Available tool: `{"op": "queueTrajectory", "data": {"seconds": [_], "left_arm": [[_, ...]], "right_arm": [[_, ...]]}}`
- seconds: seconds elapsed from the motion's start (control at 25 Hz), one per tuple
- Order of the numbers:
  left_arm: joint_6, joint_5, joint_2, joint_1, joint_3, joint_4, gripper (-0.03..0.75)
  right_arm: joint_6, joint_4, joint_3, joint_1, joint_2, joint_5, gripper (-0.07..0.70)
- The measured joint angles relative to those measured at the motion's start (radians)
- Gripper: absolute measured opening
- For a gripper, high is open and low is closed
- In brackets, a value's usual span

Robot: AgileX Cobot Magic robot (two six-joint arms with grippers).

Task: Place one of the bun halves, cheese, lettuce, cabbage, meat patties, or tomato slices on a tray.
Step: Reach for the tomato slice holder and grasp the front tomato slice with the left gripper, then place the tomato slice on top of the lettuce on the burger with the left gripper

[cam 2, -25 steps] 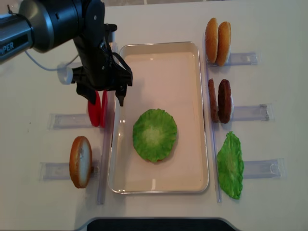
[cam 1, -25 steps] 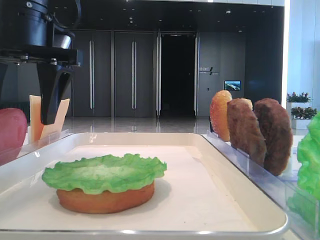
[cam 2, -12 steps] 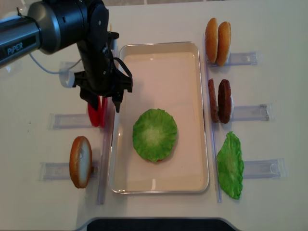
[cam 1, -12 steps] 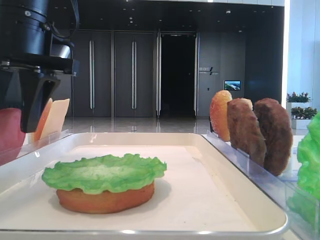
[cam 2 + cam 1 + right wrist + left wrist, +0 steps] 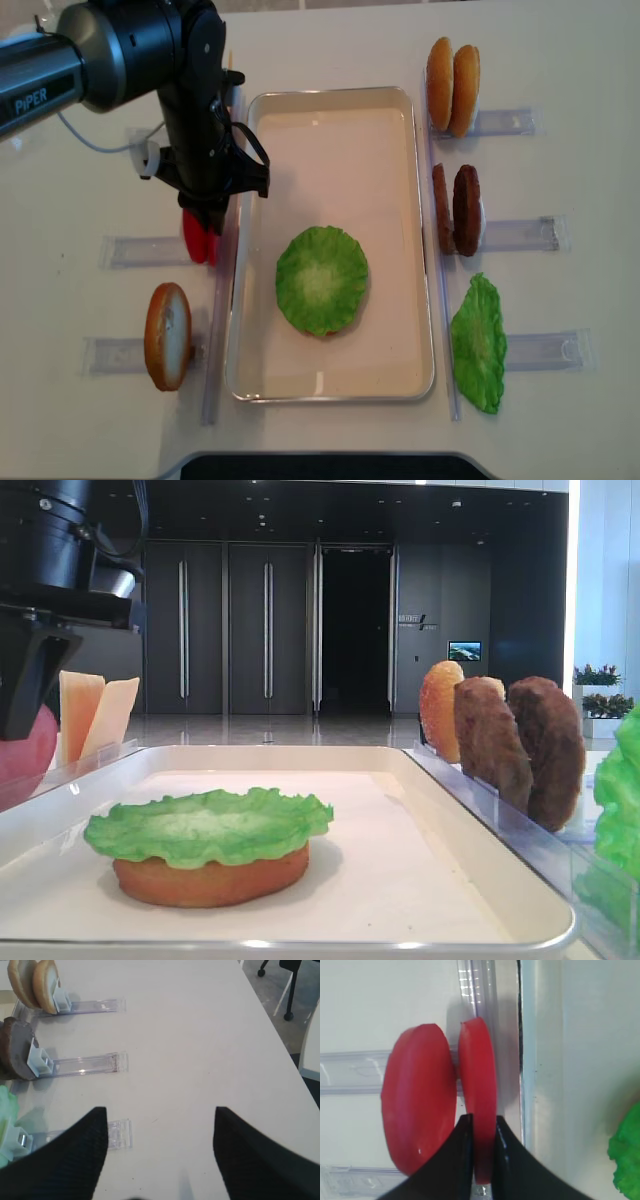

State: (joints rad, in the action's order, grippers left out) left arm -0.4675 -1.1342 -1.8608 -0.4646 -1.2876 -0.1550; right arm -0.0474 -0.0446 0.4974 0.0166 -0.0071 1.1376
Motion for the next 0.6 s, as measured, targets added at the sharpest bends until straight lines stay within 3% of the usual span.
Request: {"op": "queueTrajectory", "data": {"seconds": [0.6], "left_arm": [[0.010,-0.073,0.044,0.000,-0.060,-0.003,0.051]], "right_arm": [[0.000,0.000,0.000,0.000,0.000,0.000,0.464]]}}
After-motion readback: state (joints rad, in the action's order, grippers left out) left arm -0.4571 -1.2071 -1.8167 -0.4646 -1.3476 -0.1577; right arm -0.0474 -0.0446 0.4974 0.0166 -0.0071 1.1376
